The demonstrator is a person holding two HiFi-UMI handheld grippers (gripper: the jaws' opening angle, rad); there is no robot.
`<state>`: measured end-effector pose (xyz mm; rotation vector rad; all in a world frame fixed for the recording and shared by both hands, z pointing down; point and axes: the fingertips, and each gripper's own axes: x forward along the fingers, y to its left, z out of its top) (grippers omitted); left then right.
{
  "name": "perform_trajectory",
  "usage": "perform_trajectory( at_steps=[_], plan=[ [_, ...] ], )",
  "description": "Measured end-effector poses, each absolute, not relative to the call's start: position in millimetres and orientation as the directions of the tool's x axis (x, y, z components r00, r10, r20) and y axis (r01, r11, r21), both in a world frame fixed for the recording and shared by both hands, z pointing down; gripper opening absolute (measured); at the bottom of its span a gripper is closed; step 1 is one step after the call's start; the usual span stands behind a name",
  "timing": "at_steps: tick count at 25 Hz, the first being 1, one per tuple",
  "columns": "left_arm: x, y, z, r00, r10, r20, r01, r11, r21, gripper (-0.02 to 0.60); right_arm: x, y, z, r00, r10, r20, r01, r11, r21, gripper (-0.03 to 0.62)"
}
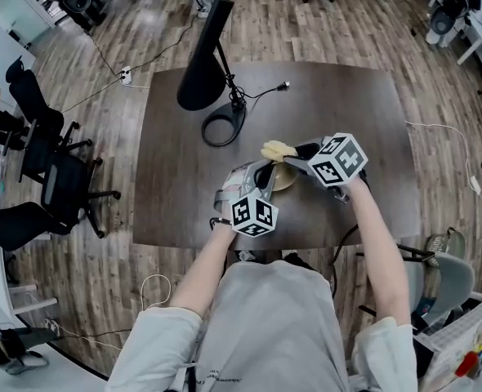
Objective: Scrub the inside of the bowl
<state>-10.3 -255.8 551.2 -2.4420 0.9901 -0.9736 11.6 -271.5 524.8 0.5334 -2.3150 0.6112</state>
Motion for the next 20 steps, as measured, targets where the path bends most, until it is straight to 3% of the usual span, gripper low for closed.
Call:
perform_trajectory(
  at_steps=[9, 20],
  plan=[
    [-14, -257, 547, 0.526, -0.728, 0.441, -0.507, -0.684, -0.525, 0.015, 34, -276, 538, -0.639, -0.215, 0.739, -0.558, 0.791, -0.252, 0.112],
    [-34, -278, 529, 0.495, -0.775, 0.393, -0.699, -0.623, -0.351, 0.015, 57, -270, 566, -0.557, -0.265, 0.787, -0.578, 0.804, -0.138, 0.112]
  ],
)
